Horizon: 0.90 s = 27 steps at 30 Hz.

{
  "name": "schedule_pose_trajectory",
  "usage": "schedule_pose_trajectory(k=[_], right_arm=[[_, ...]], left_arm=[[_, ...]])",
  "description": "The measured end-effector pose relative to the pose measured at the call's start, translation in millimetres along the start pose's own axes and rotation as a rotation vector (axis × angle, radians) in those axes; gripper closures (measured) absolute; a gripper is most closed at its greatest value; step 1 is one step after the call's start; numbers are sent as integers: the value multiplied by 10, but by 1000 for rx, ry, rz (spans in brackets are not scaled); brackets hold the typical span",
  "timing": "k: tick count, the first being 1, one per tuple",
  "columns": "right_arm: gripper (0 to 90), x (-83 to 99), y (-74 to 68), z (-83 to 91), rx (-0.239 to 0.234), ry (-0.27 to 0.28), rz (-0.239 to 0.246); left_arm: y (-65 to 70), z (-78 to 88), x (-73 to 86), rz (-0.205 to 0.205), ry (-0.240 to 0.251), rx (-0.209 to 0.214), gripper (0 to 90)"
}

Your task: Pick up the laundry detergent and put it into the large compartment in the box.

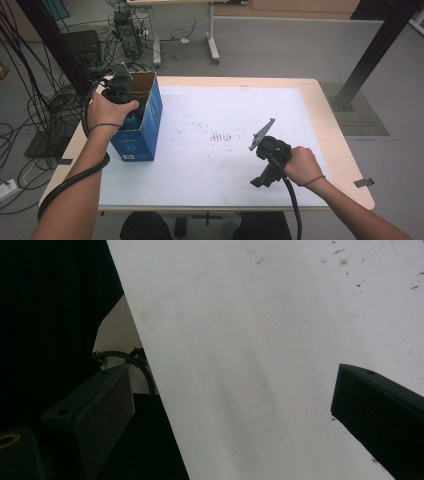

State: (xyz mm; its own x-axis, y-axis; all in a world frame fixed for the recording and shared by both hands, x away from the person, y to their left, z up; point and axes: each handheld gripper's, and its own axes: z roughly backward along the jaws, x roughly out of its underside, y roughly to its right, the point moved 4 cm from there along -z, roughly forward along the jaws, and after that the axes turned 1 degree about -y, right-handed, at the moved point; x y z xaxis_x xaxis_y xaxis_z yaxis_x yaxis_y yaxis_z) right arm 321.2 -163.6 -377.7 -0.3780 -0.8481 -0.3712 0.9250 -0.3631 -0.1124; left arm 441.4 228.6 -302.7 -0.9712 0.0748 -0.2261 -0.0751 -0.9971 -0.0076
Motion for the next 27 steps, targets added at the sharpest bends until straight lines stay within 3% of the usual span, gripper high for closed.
schedule_pose_trajectory(k=[27], right_arm=[[36,-9,14,-21,-4,7,2]], left_arm=[[4,0,0,2,-5,0,377]])
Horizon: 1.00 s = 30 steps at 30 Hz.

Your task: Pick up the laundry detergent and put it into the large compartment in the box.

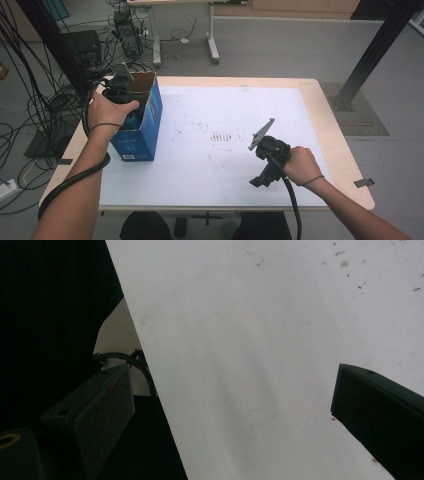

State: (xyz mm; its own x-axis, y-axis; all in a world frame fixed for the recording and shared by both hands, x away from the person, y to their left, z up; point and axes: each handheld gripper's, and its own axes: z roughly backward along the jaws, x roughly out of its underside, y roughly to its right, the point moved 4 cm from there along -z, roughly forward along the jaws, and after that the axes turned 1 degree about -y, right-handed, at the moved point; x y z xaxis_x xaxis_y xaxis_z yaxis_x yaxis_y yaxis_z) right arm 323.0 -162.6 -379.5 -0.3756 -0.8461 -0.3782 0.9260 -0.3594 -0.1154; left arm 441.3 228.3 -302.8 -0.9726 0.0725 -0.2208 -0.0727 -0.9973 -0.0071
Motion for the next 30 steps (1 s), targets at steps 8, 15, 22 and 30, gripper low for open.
schedule_pose_trajectory(k=[8,15,22,30], right_arm=[[35,-2,3,-8,-1,-1,3],[35,5,6,-14,-4,-1,0],[35,7,15,-10,-1,-1,-4],[35,-1,13,-10,0,-3,-2]], left_arm=[[3,-2,7,4,6,0,376],[-4,-5,2,7,-2,6,374],[1,-18,9,13,-7,5,347],[-6,16,15,18,-10,-2,347]])
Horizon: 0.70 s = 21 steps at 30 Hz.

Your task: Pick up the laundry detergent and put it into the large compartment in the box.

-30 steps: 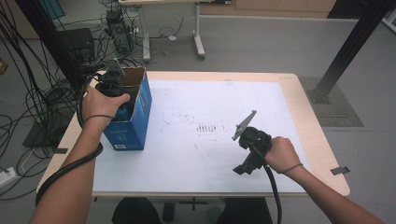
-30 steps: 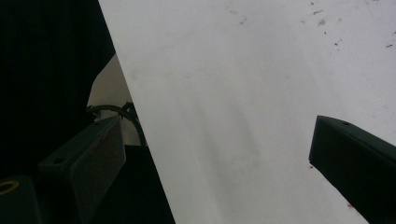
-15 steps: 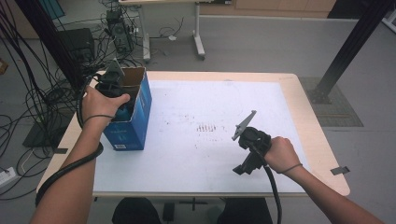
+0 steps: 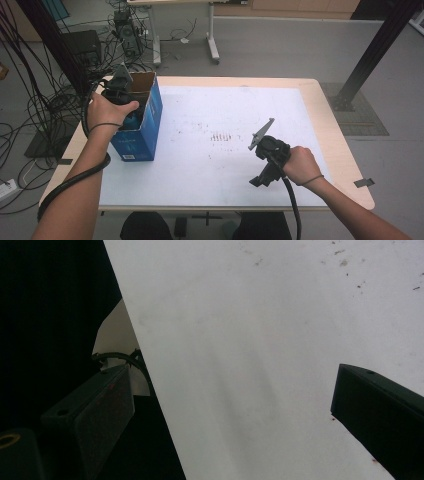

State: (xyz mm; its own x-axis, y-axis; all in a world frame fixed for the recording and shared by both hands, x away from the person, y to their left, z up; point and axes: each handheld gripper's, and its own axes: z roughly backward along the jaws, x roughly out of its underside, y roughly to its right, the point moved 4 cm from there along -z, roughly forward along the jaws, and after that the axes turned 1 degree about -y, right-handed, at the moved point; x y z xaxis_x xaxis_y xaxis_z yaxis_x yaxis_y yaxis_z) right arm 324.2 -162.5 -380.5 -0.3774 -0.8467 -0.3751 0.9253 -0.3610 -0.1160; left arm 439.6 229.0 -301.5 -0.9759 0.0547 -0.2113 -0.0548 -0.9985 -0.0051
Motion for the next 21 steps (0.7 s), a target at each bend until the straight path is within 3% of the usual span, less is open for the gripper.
schedule_pose_trajectory(k=[21], right_arm=[[35,-22,-3,16,14,-6,7]], left_arm=[[49,342,-35,-10,40,11,289]])
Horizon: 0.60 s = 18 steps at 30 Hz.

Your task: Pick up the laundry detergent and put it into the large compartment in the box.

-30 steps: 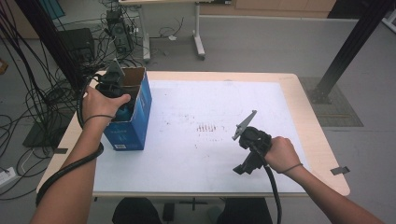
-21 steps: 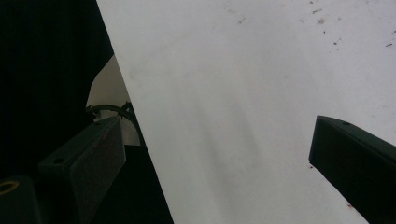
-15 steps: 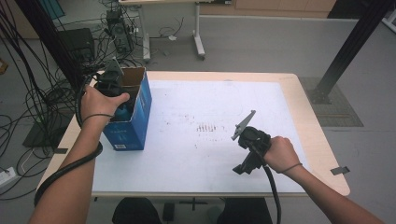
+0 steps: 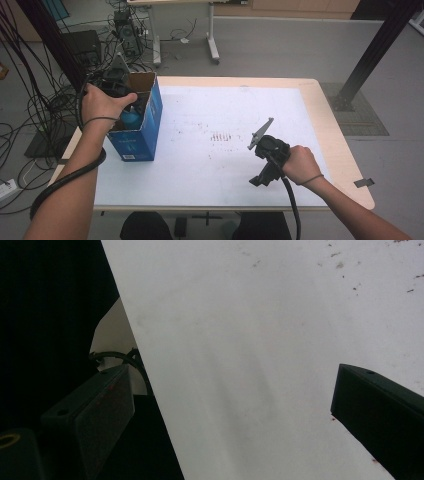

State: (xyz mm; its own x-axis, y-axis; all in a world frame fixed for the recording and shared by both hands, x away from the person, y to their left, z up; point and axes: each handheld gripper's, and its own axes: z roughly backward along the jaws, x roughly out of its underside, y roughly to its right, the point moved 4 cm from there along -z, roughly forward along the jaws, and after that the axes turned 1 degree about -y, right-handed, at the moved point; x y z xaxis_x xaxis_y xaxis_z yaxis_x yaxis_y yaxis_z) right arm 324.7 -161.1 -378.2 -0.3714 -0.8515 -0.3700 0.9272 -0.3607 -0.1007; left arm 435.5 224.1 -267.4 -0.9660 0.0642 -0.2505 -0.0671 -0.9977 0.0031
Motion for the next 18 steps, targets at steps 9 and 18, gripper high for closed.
schedule_pose_trajectory(k=[9,18], right_arm=[[35,-24,-8,31,4,3,-1],[35,-55,-2,118,13,14,-1]], left_arm=[[53,244,0,-14,32,2,233],[110,476,22,-13,64,10,126]])
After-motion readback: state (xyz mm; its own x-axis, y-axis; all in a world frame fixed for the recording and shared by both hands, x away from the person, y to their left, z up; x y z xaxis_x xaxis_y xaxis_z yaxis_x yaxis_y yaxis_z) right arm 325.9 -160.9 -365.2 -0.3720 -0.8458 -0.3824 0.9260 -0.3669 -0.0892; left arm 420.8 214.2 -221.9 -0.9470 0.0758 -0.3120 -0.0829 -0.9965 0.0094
